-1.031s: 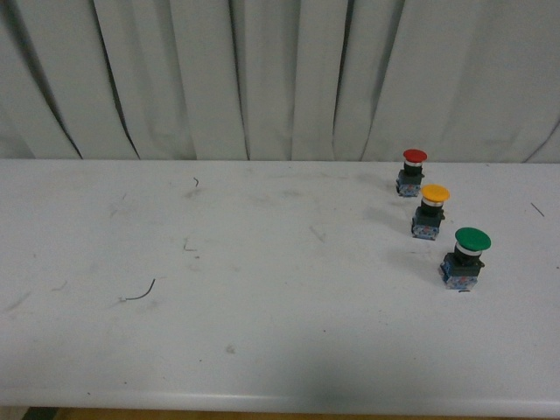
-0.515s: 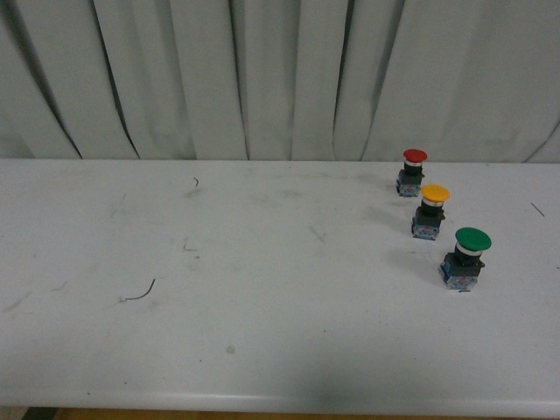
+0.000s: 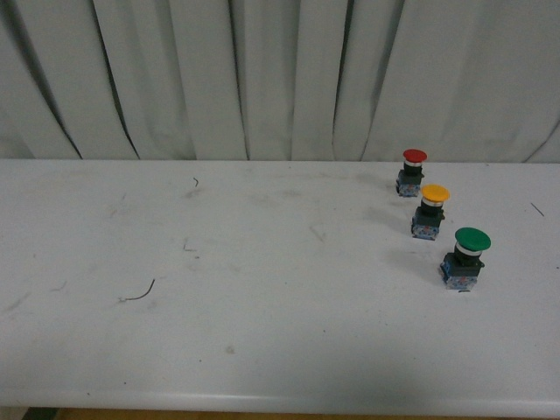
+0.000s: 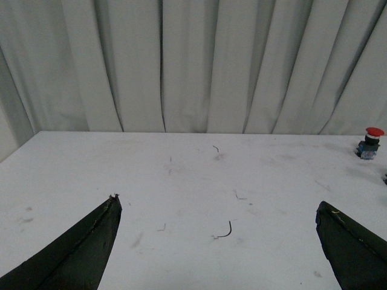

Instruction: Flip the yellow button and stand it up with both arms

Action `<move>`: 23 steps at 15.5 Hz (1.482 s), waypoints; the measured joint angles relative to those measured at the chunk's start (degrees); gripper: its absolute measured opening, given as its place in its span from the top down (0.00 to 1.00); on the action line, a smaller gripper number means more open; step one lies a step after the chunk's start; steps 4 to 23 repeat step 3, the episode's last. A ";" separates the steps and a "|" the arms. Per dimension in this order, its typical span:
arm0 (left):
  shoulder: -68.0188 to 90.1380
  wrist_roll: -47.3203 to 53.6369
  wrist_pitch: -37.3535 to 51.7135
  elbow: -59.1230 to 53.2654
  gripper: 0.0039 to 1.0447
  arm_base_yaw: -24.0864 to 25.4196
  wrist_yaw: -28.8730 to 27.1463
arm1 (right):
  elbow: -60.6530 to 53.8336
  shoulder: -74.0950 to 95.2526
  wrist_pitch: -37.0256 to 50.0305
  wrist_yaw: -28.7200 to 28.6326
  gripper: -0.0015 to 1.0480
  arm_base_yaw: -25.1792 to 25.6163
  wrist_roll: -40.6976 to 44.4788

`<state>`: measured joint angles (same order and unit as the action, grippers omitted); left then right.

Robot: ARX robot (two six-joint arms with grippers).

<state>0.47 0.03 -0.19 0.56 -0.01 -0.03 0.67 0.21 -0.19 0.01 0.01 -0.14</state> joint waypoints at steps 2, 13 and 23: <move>0.00 0.00 0.00 0.00 0.06 0.00 -0.02 | 0.00 0.00 0.00 0.00 0.06 0.00 0.00; 0.00 0.00 0.00 0.00 0.06 0.00 -0.02 | 0.00 0.00 -0.02 0.02 0.06 0.00 0.00; 0.00 0.00 0.00 0.00 0.06 0.00 -0.02 | 0.00 0.00 -0.02 0.02 0.06 0.00 0.00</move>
